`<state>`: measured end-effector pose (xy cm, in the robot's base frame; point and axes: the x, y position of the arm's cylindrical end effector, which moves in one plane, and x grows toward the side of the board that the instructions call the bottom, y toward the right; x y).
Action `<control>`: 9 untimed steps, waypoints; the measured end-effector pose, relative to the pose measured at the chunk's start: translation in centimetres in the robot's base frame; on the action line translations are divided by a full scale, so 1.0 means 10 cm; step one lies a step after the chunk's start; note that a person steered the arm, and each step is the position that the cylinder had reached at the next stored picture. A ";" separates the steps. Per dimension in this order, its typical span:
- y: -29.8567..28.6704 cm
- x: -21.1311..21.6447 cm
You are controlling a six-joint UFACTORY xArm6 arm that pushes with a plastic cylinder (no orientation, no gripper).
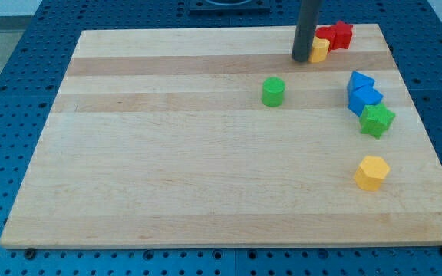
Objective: Push the yellow hexagon a bit up
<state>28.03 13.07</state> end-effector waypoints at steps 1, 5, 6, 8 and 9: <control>0.00 0.08; -0.28 1.56; -0.35 2.15; -0.24 3.12; 0.10 3.14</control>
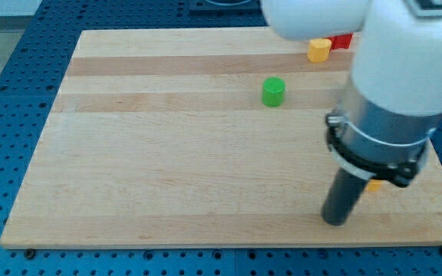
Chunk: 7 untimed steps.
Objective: Push the yellow hexagon a bit up
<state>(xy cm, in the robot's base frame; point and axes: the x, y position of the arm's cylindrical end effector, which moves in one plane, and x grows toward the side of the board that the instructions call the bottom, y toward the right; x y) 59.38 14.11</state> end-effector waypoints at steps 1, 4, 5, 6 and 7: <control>0.36 -0.03; 0.68 -0.63; 0.61 -0.73; 0.50 -0.63; 0.35 -0.50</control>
